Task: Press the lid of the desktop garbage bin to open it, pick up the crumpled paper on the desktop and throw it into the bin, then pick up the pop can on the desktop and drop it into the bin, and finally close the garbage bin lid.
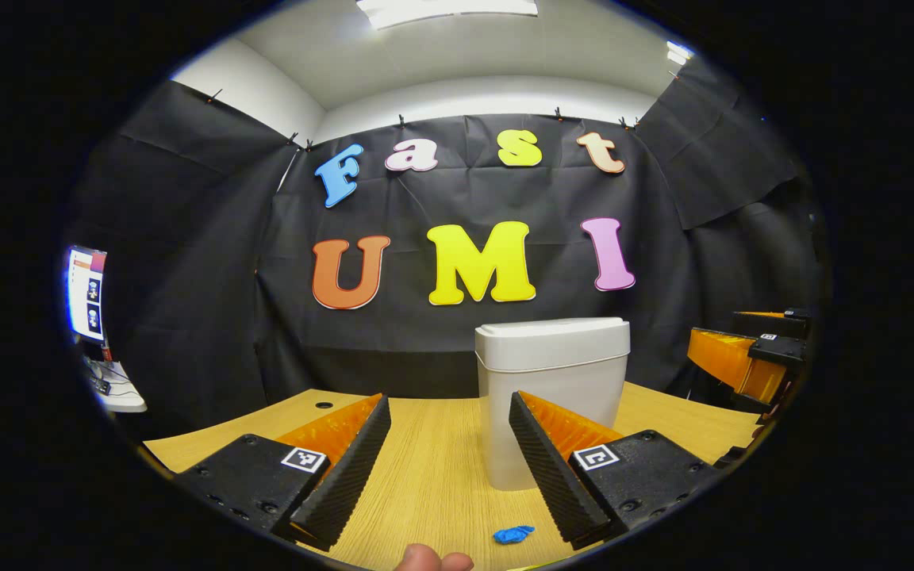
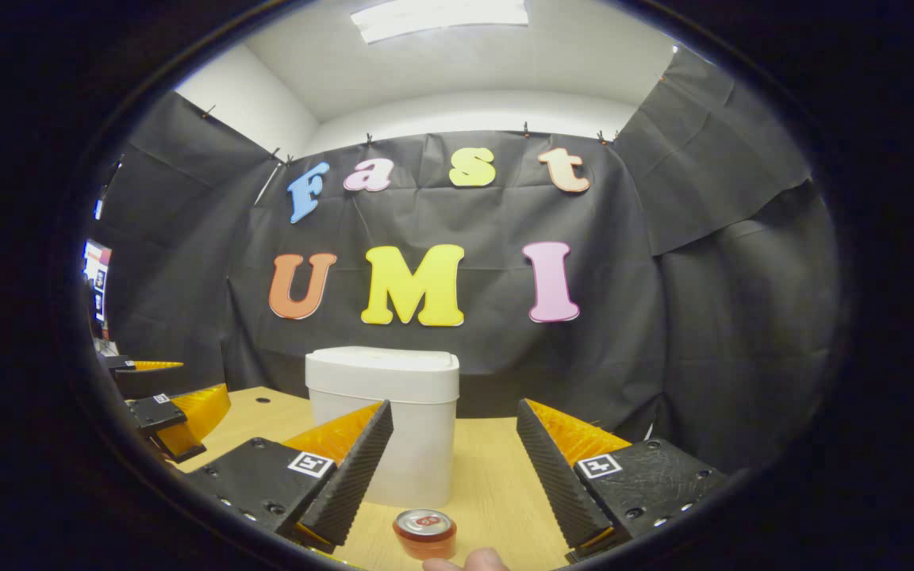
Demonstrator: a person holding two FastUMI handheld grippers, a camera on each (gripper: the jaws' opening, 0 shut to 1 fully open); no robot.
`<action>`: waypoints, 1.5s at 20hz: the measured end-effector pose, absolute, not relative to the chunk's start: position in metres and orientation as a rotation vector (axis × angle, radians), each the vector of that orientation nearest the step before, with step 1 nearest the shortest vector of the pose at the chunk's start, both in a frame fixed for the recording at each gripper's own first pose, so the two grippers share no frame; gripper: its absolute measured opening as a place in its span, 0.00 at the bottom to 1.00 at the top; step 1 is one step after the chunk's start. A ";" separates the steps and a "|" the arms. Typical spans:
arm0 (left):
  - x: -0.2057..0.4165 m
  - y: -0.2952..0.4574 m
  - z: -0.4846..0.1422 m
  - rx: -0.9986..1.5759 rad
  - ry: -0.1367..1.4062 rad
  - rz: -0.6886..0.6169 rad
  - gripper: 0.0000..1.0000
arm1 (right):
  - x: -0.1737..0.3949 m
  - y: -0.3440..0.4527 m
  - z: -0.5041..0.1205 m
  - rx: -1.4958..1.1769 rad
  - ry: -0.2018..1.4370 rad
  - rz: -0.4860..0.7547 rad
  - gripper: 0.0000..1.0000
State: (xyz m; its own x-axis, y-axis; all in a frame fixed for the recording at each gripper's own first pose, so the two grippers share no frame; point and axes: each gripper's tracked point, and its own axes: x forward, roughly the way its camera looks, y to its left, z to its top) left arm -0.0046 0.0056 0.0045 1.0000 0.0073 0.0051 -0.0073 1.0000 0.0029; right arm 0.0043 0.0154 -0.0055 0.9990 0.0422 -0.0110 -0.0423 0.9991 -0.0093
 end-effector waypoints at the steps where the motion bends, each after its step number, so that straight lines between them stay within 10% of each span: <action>1: -0.005 0.006 0.003 0.003 0.000 0.009 0.96 | 0.004 0.015 -0.005 -0.008 0.008 0.042 0.95; 30: 0.003 -0.010 -0.012 0.046 0.013 -0.028 0.97 | 0.016 0.023 0.034 -0.010 0.032 0.163 0.95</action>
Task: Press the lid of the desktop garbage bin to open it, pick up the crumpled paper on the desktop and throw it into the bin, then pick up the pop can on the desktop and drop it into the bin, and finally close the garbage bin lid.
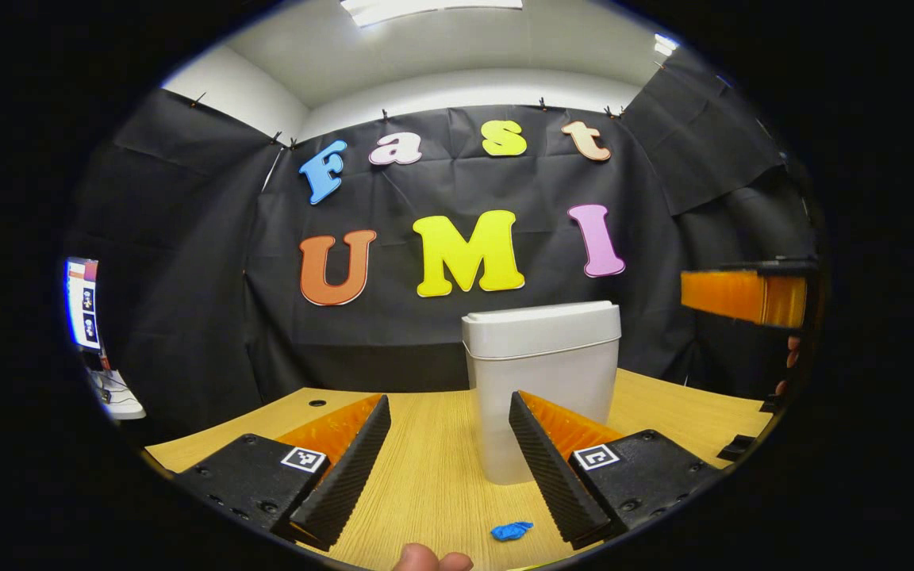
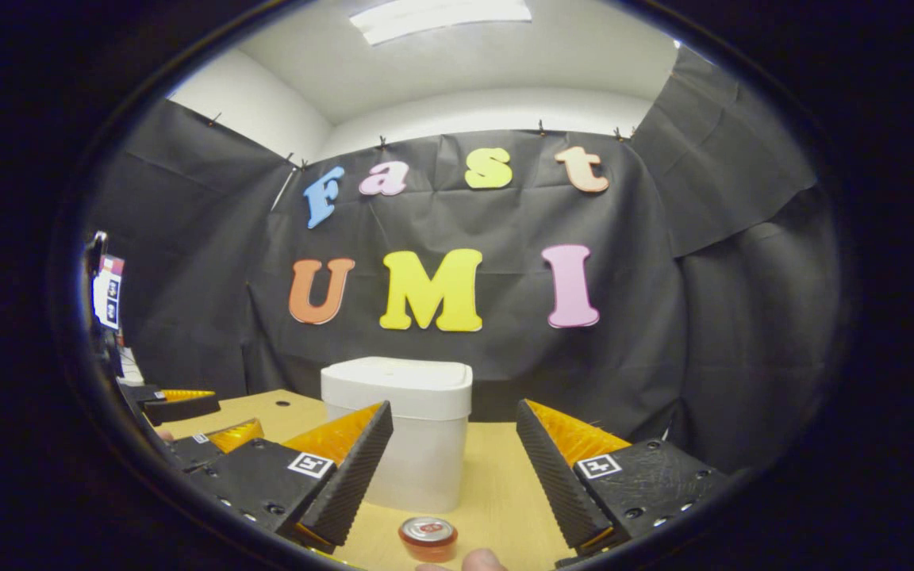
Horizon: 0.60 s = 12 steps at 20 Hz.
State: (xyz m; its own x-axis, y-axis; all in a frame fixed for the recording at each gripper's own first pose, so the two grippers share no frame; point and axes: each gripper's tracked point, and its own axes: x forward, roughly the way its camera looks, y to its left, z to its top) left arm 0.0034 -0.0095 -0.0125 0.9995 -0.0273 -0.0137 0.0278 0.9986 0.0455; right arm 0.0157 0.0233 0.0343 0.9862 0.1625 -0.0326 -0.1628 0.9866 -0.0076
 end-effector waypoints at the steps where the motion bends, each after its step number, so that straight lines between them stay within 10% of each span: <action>1: 0.003 -0.011 -0.013 0.044 0.016 -0.032 0.97 | 0.022 0.028 0.041 -0.010 0.038 0.184 0.95; 12: 0.004 -0.009 -0.018 0.031 0.032 -0.036 0.97 | 0.104 0.076 0.066 -0.054 0.124 0.272 0.87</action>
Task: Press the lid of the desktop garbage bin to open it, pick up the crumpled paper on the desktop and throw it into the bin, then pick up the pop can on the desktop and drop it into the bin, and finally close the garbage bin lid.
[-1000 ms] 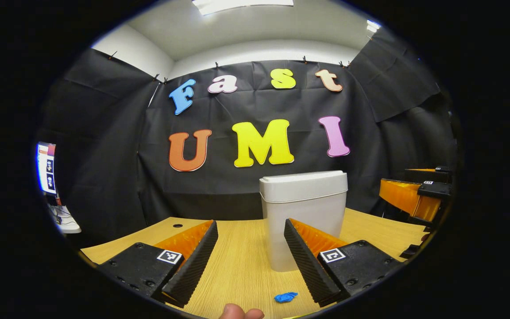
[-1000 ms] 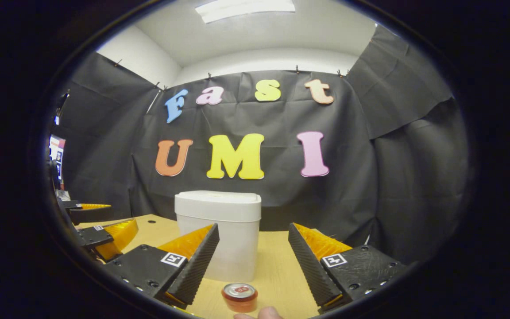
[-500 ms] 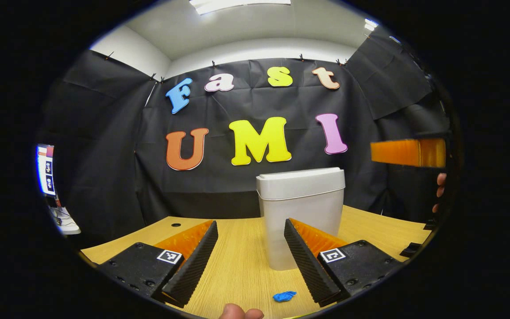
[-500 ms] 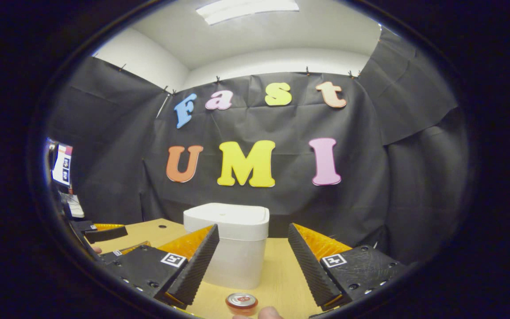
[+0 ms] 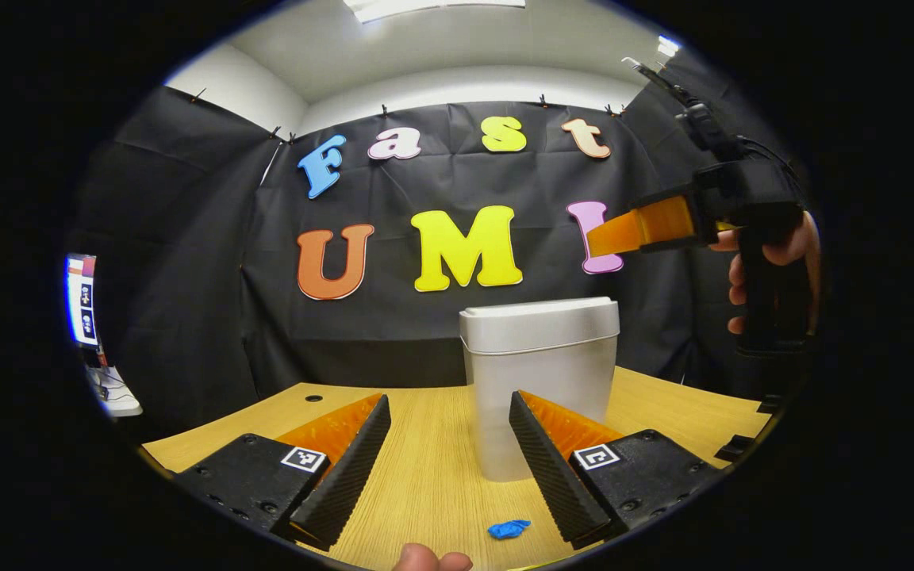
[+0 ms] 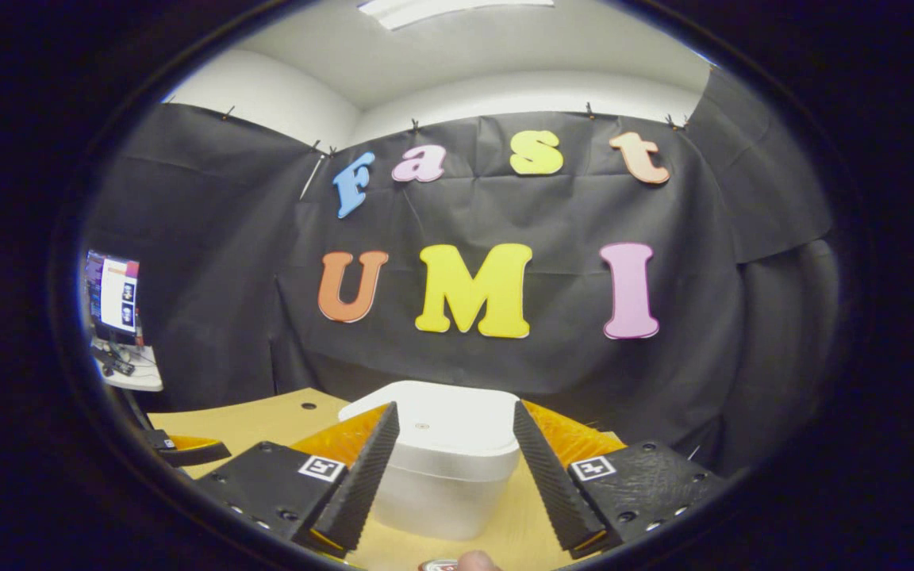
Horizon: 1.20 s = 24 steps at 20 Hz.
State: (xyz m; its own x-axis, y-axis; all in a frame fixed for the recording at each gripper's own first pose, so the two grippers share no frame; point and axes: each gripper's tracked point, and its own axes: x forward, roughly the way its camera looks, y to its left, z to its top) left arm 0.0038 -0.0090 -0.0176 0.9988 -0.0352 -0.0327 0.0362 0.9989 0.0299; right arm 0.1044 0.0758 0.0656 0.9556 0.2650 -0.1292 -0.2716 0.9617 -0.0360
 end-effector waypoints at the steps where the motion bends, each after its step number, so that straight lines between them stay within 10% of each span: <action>1: 0.004 -0.007 -0.018 0.029 0.033 -0.033 0.97 | 0.111 0.078 0.063 -0.053 0.136 0.270 0.81; 6: 0.006 -0.005 -0.023 0.017 0.049 -0.025 0.97 | 0.138 0.089 0.055 -0.015 0.219 0.284 0.45; 10: 0.008 -0.002 -0.024 0.031 0.051 -0.018 0.97 | 0.151 0.098 0.043 -0.047 0.271 0.304 0.41; 11: 0.008 -0.001 -0.026 0.029 0.054 -0.017 0.97 | 0.157 0.100 0.038 -0.041 0.285 0.301 0.11; 12: 0.007 0.000 -0.026 0.027 0.056 -0.016 0.97 | 0.157 0.102 0.037 -0.029 0.300 0.314 0.07; 24: 0.012 -0.003 -0.035 0.024 0.076 -0.028 0.97 | 0.171 0.127 -0.004 -0.007 0.501 0.406 0.00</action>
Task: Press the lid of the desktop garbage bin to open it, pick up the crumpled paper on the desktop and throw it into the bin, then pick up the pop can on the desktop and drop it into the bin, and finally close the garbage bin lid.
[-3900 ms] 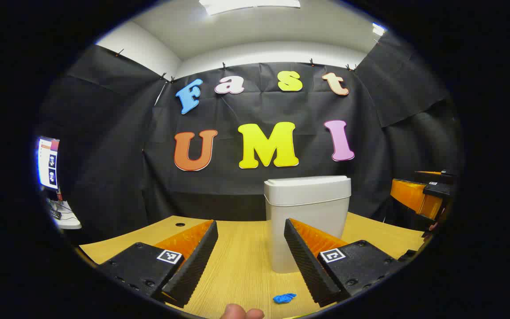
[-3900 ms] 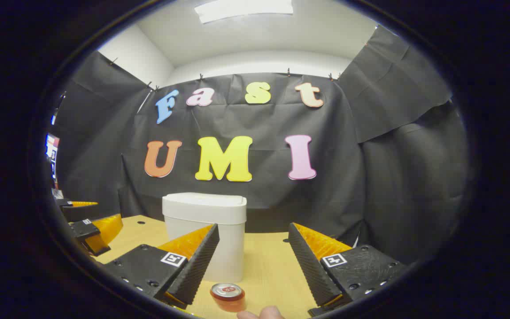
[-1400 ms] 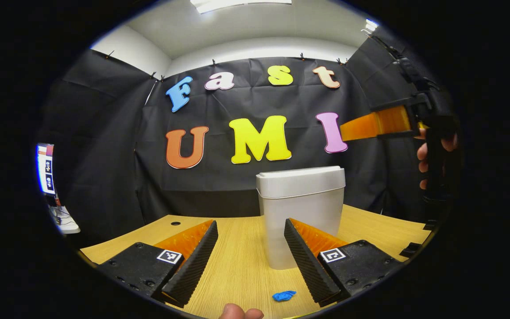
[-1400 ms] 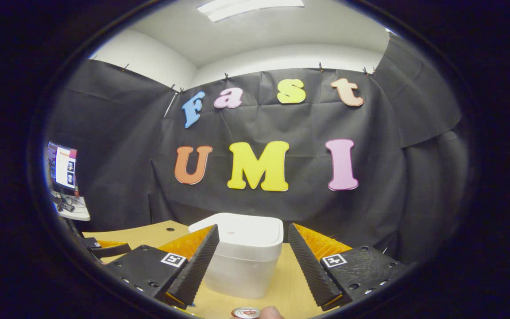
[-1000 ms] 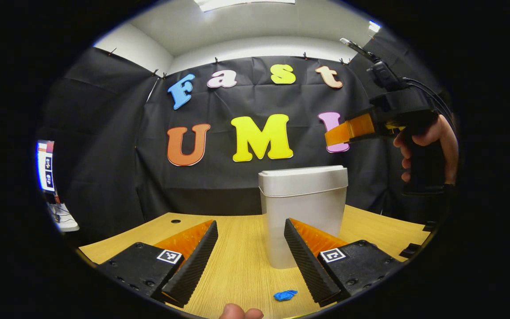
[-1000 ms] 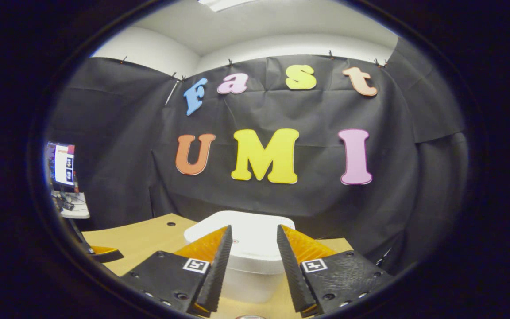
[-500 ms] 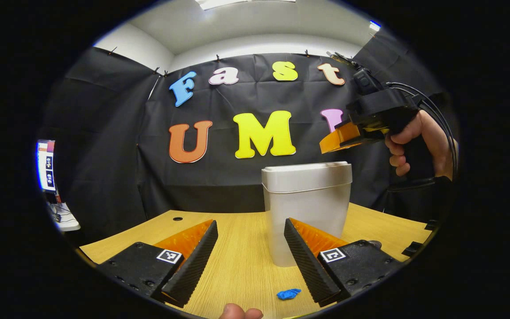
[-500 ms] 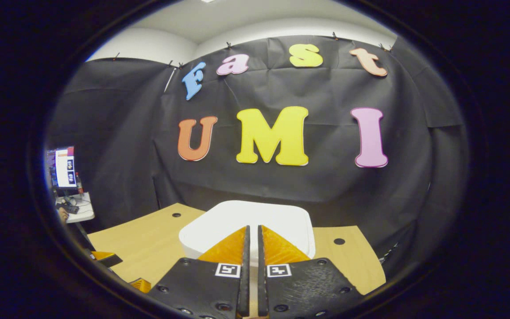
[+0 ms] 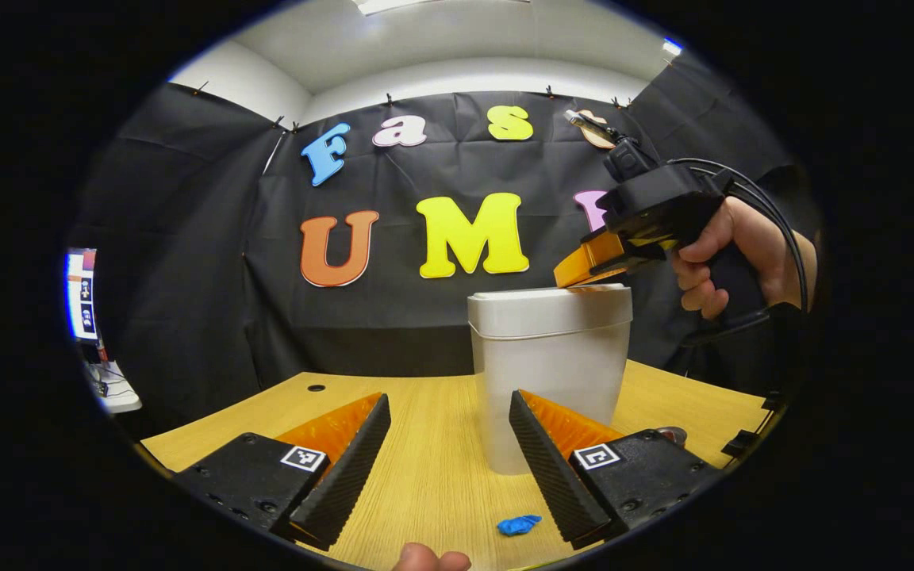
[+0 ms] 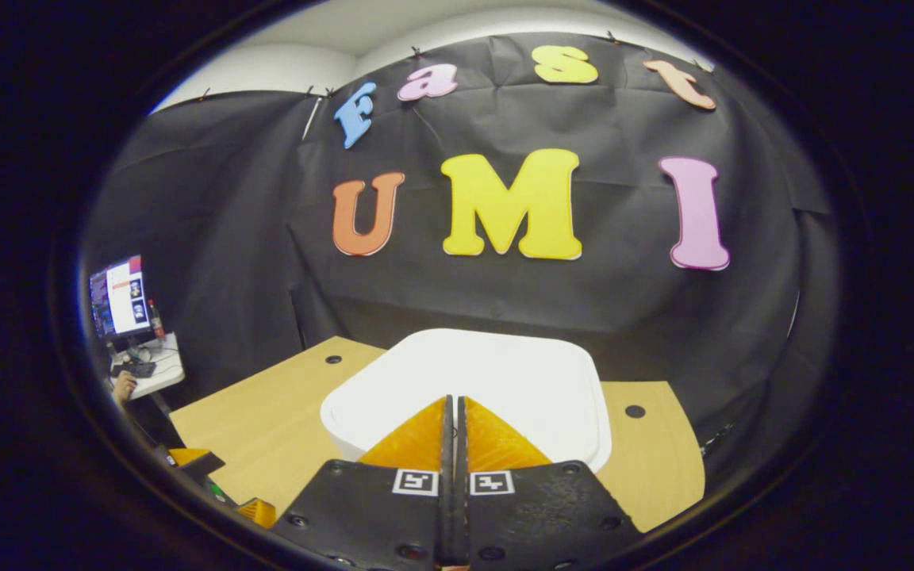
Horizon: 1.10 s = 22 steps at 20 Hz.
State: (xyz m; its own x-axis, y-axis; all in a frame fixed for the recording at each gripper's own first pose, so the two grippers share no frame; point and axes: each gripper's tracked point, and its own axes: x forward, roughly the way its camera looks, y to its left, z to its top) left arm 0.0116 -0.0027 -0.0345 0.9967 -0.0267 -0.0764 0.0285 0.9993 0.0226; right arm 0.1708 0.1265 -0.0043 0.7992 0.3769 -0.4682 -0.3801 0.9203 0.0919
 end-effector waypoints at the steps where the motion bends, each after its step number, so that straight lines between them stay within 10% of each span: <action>1: 0.012 -0.002 -0.036 0.026 0.079 -0.026 0.97 | 0.170 0.126 -0.006 -0.021 0.515 0.418 0.00; 8: 0.009 0.000 -0.031 0.055 0.066 -0.017 0.97 | 0.180 0.118 0.021 -0.010 0.387 0.371 0.01; 14: 0.008 0.004 -0.022 0.020 0.039 -0.008 0.97 | 0.171 0.102 0.081 0.011 0.187 0.333 0.96; 22: 0.006 0.009 -0.017 -0.021 0.029 0.007 0.97 | 0.136 0.080 0.080 -0.026 0.105 0.304 0.93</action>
